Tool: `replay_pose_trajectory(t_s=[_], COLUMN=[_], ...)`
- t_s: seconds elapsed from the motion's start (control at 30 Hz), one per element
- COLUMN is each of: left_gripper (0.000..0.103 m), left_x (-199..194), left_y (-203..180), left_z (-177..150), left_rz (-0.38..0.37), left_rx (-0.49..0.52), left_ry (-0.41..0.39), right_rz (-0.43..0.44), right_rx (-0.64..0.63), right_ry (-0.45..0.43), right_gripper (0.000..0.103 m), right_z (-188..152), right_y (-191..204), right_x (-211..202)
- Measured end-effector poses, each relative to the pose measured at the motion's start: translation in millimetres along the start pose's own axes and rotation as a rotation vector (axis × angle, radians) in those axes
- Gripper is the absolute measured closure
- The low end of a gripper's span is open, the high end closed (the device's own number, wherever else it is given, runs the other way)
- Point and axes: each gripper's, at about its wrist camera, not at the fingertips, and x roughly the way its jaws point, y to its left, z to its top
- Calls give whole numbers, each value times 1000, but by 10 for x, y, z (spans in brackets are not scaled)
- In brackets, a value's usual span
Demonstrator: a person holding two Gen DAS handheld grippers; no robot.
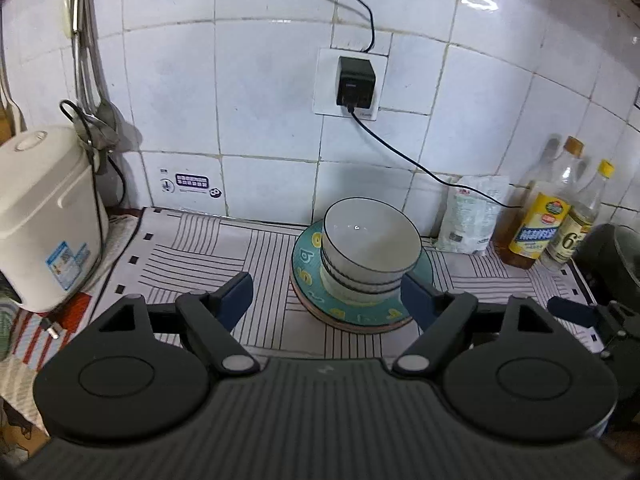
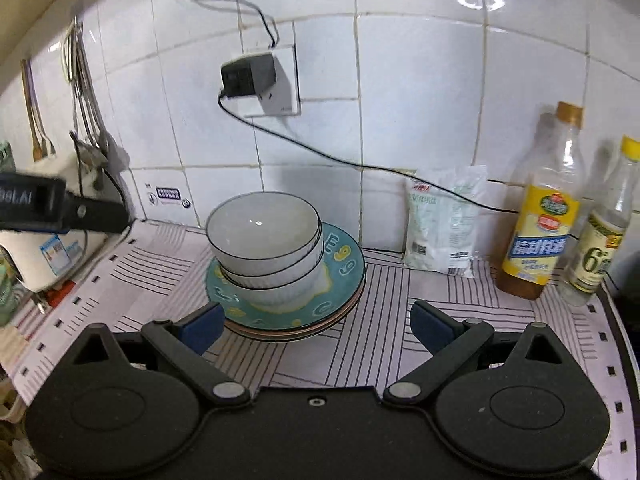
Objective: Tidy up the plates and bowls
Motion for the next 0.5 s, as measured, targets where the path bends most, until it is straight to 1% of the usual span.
replay_pose_trajectory(t_s=[0.1,0.17,0.3,0.43,0.5], left_gripper=[20,19,14,12,7], left_x=[-190,-294,-479,-596,-648], left_y=[0,-8,-50,-73,-81], left_z=[2,3,-23,-69,-103], left_rz=[-1,-5,4,-2,-16], left_rx=[7,15,34,23,28], left_ry=[-2,3,4,22,31], right_rz=[-14,-39,-54,-129,-151], right_rx=[23,31,72,62,56], right_ry=[21,57,80,123,142], right_gripper=[1,1,1,1,0], right_z=[26,34,16,7,-2], right_y=[9,3,-73,-84,-81], right_x=[-177,-254,-410,-523,-575])
